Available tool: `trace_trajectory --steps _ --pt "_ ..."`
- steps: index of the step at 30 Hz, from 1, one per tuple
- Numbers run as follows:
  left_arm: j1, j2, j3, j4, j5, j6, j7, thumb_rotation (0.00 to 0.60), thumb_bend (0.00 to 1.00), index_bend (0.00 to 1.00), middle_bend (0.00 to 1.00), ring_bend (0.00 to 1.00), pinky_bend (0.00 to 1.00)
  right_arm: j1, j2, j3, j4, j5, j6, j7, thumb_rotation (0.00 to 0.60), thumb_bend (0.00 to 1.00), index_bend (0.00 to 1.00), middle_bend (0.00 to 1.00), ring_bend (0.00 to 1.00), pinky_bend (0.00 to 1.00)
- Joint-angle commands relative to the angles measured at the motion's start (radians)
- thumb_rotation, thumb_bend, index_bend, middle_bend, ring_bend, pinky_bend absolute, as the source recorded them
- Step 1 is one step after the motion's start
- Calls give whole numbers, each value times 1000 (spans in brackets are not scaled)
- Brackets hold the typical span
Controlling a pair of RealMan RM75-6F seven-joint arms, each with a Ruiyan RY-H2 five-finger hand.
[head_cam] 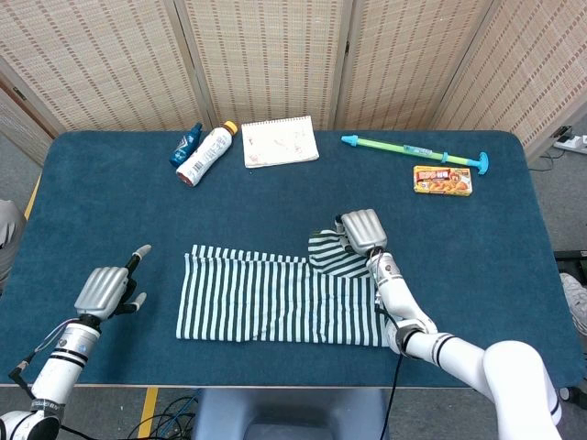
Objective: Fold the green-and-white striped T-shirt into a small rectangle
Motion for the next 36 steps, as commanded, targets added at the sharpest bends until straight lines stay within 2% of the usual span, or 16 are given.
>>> trace_trajectory --steps 1,12,20,25,30,32,36 --pt "1 2 1 -4 3 1 1 600 380 0 930 868 1000 -55 76 -21 -139 -30 79 -18 600 493 570 948 1000 1000" --pt "2 8 3 -16 9 0 6 600 381 0 930 868 1000 -141 190 -93 -436 -20 182 -163 600 495 570 950 1000 1000" --pt "1 6 5 -14 7 -8 6 600 380 0 930 868 1000 -171 232 -146 -566 -15 216 -251 600 495 564 950 1000 1000" --pt "1 3 7 -10 5 -14 4 600 381 0 930 868 1000 -185 256 -191 -631 -35 213 -274 600 494 484 948 1000 1000" --pt "1 2 9 -7 4 -18 4 600 380 0 930 868 1000 -202 299 -243 -722 -99 217 -282 600 494 254 943 1000 1000" --pt "2 3 8 -7 5 -16 3 600 380 0 930 868 1000 -212 316 -261 -750 -126 228 -284 600 495 203 943 1000 1000" --pt "2 7 9 -9 6 -18 2 600 380 0 930 868 1000 -233 349 -286 -797 -185 247 -258 600 494 163 942 1000 1000"
